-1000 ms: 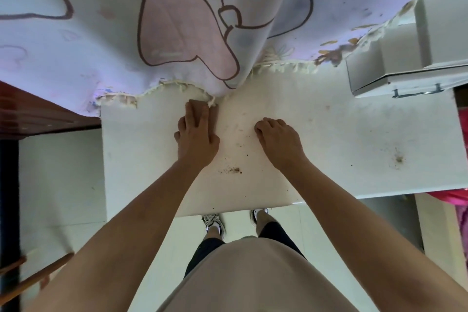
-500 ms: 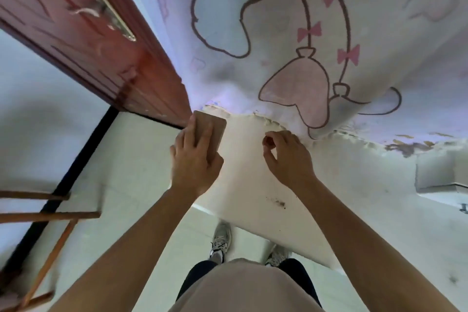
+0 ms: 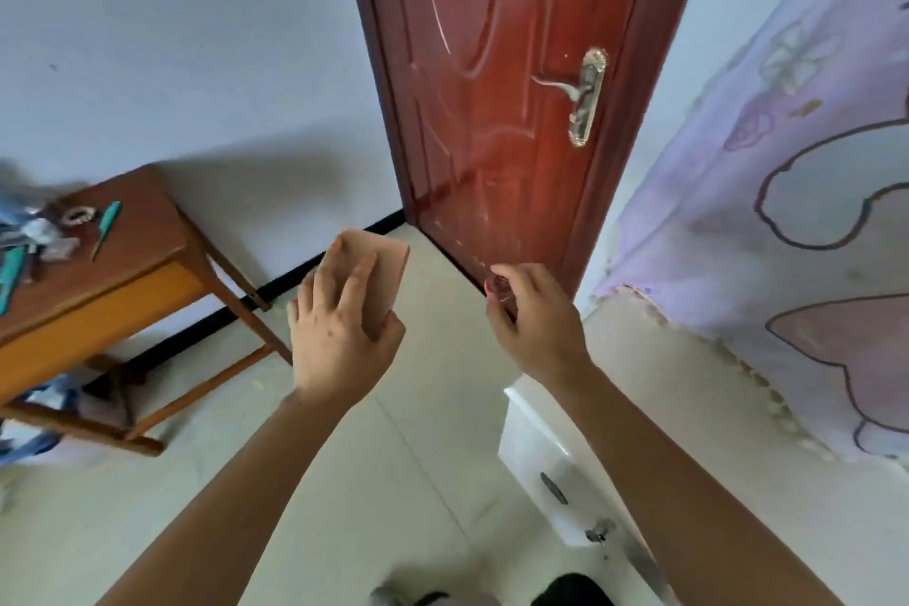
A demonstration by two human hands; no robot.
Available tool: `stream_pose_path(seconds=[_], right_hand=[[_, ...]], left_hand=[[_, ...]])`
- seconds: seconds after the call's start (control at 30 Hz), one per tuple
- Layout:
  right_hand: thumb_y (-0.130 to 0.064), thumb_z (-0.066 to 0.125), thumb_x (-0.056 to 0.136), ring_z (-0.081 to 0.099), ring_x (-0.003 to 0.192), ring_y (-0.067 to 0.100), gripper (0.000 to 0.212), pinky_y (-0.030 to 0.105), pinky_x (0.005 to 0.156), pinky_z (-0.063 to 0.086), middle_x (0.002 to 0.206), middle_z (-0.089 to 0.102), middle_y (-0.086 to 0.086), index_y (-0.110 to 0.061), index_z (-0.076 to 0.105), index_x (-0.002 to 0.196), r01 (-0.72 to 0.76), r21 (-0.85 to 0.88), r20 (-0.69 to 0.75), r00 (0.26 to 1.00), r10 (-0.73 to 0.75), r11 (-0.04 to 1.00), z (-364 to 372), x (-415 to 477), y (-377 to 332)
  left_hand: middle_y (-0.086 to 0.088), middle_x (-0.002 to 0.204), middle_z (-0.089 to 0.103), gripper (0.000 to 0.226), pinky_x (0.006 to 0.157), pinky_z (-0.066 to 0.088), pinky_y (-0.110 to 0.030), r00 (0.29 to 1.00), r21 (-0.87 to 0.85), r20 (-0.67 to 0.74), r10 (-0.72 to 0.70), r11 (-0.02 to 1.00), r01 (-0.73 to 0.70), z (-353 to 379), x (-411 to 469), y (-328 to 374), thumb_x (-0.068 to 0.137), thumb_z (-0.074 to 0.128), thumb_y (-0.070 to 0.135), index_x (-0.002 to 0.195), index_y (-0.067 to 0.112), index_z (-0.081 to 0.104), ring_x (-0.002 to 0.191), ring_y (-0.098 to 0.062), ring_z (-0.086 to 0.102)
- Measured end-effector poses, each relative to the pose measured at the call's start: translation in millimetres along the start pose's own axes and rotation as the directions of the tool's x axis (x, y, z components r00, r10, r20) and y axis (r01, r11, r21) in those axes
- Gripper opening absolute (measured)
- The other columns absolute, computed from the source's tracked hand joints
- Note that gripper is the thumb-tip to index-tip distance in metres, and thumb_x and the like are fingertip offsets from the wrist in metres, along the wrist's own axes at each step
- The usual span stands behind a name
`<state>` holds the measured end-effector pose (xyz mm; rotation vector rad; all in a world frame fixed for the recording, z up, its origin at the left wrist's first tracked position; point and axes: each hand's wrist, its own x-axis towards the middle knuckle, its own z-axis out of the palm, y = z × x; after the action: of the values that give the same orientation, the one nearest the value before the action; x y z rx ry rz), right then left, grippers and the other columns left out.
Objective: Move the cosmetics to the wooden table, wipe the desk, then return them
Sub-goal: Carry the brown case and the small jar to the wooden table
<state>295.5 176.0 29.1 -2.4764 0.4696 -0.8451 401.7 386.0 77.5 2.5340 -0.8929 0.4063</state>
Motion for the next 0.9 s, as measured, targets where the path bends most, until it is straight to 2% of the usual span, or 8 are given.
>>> stream_pose_path(seconds=[0.17,0.23,0.37,0.5,0.57,0.7,0.8,0.9], right_hand=[[-0.02,0.066,0.087,0.062,0.093,0.02,0.026,0.033,0.078,0.052,0.102,0.062,0.001,-0.014,0.066,0.112,0.123,0.053,-0.01,0.992,-0.123,0.991,88,50,-110],[-0.021,0.065,0.087,0.062,0.095,0.02,0.027,0.033,0.08,0.052,0.102,0.062,0.001,-0.014,0.066,0.114,0.222,0.107,0.007,0.975,-0.224,0.969,137,69,-169],[-0.023,0.063,0.088,0.061,0.098,0.017,0.033,0.028,0.082,0.051,0.106,0.062,-0.001,-0.015,0.062,0.119,0.318,0.191,0.042,0.943,-0.331,0.929,200,89,-246],[-0.031,0.059,0.091,0.057,0.099,0.013,0.035,0.023,0.076,0.05,0.109,0.059,-0.004,-0.02,0.055,0.124,0.39,0.227,0.163,0.888,-0.43,0.892,266,97,-307],[-0.031,0.059,0.09,0.058,0.098,0.013,0.036,0.022,0.075,0.05,0.109,0.06,-0.004,-0.019,0.056,0.124,0.407,0.26,0.197,0.866,-0.46,0.876,298,104,-329],[-0.027,0.064,0.09,0.058,0.1,0.014,0.036,0.024,0.076,0.051,0.11,0.06,-0.002,-0.018,0.058,0.124,0.408,0.316,0.244,0.837,-0.489,0.857,363,125,-364],[-0.026,0.064,0.091,0.058,0.102,0.013,0.036,0.021,0.079,0.048,0.112,0.06,-0.001,-0.017,0.058,0.126,0.403,0.369,0.266,0.817,-0.511,0.838,417,155,-390],[-0.027,0.063,0.091,0.059,0.101,0.013,0.037,0.024,0.079,0.052,0.112,0.06,-0.002,-0.018,0.058,0.126,0.382,0.408,0.29,0.807,-0.514,0.829,472,193,-415]], left_hand=[[-0.011,0.154,0.033,0.067,0.096,0.038,-0.051,0.99,-0.002,-0.118,-0.081,0.997,0.082,-70,1,-117,0.073,0.064,0.032,0.137,0.016,0.052,0.125,-0.04,0.041],[-0.011,0.154,0.032,0.068,0.094,0.037,-0.049,0.972,0.003,-0.159,-0.174,0.984,0.177,-104,-6,-178,0.072,0.069,0.03,0.137,0.015,0.051,0.126,-0.039,0.04],[-0.006,0.157,0.025,0.072,0.097,0.037,-0.051,0.941,0.057,-0.194,-0.276,0.955,0.292,-137,-20,-261,0.077,0.072,0.035,0.141,0.021,0.042,0.132,-0.034,0.034],[-0.001,0.157,0.023,0.075,0.098,0.038,-0.053,0.873,0.036,-0.249,-0.419,0.897,0.44,-151,-37,-334,0.075,0.075,0.034,0.14,0.025,0.041,0.133,-0.031,0.031],[-0.001,0.157,0.024,0.074,0.098,0.039,-0.052,0.835,0.034,-0.266,-0.481,0.861,0.507,-151,-43,-364,0.074,0.077,0.033,0.139,0.025,0.042,0.132,-0.031,0.032],[-0.004,0.155,0.028,0.073,0.097,0.039,-0.052,0.818,0.067,-0.248,-0.519,0.833,0.549,-143,-39,-422,0.071,0.079,0.032,0.136,0.021,0.047,0.132,-0.033,0.037],[-0.004,0.155,0.029,0.071,0.095,0.039,-0.051,0.8,0.1,-0.262,-0.54,0.809,0.579,-141,-14,-472,0.07,0.076,0.033,0.134,0.021,0.048,0.129,-0.033,0.038],[-0.003,0.155,0.028,0.071,0.096,0.039,-0.052,0.783,0.149,-0.259,-0.565,0.778,0.611,-138,24,-529,0.072,0.075,0.038,0.135,0.023,0.047,0.129,-0.032,0.038]])
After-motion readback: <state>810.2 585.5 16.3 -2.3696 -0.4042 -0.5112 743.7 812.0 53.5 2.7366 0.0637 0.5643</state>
